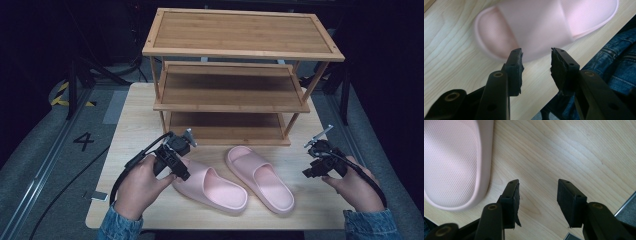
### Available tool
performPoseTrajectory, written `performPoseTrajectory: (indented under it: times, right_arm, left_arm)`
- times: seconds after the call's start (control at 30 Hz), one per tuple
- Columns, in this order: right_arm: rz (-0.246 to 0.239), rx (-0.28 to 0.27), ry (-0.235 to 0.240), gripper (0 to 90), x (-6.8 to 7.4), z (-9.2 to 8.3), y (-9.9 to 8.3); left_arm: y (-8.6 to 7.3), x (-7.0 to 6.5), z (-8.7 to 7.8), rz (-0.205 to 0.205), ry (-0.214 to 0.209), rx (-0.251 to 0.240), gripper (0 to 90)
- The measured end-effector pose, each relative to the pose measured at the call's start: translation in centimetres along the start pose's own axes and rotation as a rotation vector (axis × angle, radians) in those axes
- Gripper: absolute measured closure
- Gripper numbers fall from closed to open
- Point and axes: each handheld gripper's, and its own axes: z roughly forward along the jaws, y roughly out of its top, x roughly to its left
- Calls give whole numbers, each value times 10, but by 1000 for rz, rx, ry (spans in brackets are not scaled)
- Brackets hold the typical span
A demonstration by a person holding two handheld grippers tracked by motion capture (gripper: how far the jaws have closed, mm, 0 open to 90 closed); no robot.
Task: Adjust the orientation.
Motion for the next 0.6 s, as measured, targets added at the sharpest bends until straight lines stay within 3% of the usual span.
performPoseTrajectory:
  times: [0.17,0.27,0.47,0.6]
  right_arm:
    - [21,-2,-5,534,-1,-2,-10]
    - [31,-3,-7,535,-2,-3,-15]
    - [46,3,-12,535,-2,-3,-23]
    - [44,9,-11,535,0,-1,-23]
  left_arm:
    - [17,-16,9,70,-59,-7,665]
    - [24,-20,15,85,-66,1,682]
    - [42,-38,36,154,-66,11,685]
    - [48,-40,48,169,-63,42,695]
